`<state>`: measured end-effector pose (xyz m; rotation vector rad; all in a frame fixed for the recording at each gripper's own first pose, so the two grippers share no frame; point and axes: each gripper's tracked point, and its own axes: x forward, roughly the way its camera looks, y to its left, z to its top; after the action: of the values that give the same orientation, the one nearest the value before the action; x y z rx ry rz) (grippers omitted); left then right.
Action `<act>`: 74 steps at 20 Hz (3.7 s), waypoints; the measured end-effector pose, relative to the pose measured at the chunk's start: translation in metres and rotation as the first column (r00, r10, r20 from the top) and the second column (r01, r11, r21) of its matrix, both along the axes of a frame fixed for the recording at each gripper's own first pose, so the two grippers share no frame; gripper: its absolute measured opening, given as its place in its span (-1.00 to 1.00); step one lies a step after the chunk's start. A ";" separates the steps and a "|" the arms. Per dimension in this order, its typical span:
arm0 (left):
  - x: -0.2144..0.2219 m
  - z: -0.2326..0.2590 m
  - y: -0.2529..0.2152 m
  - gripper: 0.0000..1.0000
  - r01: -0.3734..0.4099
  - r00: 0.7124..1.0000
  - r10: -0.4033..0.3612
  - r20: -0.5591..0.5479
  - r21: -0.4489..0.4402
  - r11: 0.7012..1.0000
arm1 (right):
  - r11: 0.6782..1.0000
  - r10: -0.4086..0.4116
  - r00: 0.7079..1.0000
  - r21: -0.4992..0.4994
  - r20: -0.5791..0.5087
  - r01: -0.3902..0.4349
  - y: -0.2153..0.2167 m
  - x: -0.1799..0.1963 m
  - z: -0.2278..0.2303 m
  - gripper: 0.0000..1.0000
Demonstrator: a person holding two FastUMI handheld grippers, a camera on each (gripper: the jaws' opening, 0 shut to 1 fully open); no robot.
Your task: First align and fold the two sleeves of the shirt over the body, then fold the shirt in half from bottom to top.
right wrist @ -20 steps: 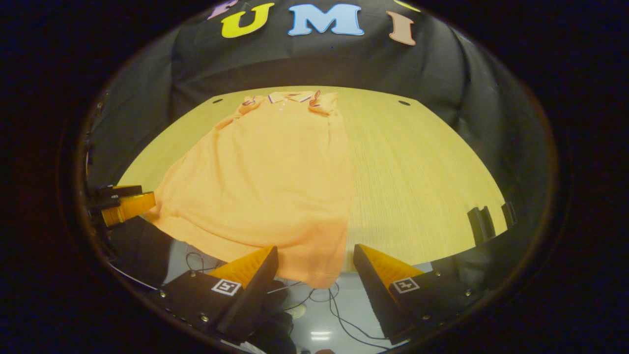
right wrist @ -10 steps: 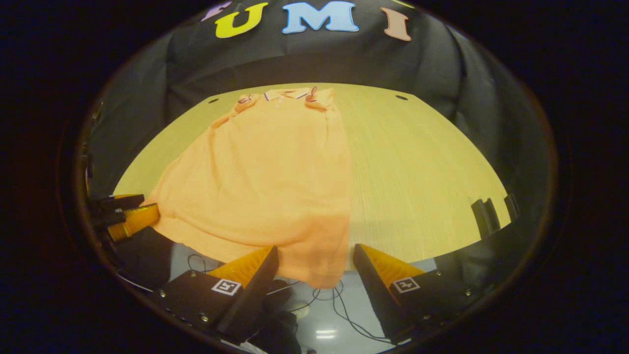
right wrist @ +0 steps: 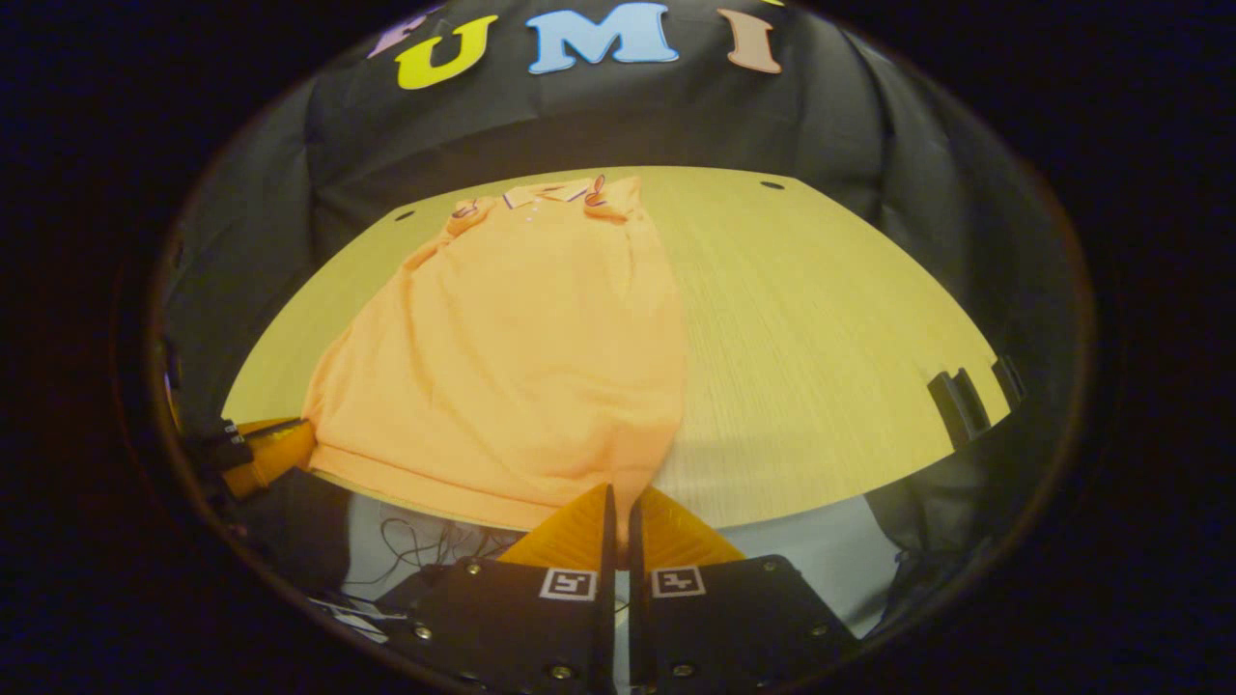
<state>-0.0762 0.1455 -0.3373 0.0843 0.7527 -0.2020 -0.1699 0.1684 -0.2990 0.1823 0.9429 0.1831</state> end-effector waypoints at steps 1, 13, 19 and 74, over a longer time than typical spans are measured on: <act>0.000 -0.001 0.002 -0.88 -0.013 1.000 0.013 -0.009 -0.008 1.000 | 1.000 -0.002 1.000 0.012 -0.001 0.002 0.000 0.002 0.002 -0.87; 0.069 0.105 0.001 -0.88 -0.075 0.988 0.085 0.133 -0.076 0.994 | 0.998 0.026 0.973 0.049 0.227 -0.038 -0.016 0.087 0.109 -0.89; 0.130 0.144 0.001 -0.88 -0.091 0.976 0.113 0.186 -0.122 0.988 | 0.998 0.063 0.958 -0.007 0.281 -0.064 -0.014 0.149 0.130 -0.97; 0.502 0.097 -0.008 0.07 -0.058 0.980 0.080 0.184 -0.123 0.991 | 0.981 0.011 0.984 -0.194 0.179 0.025 0.016 0.488 0.059 -0.09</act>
<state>0.4261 0.1373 -0.2400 -0.0338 0.5529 -0.1692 0.3183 0.1848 -0.2396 -0.0132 0.7747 0.0973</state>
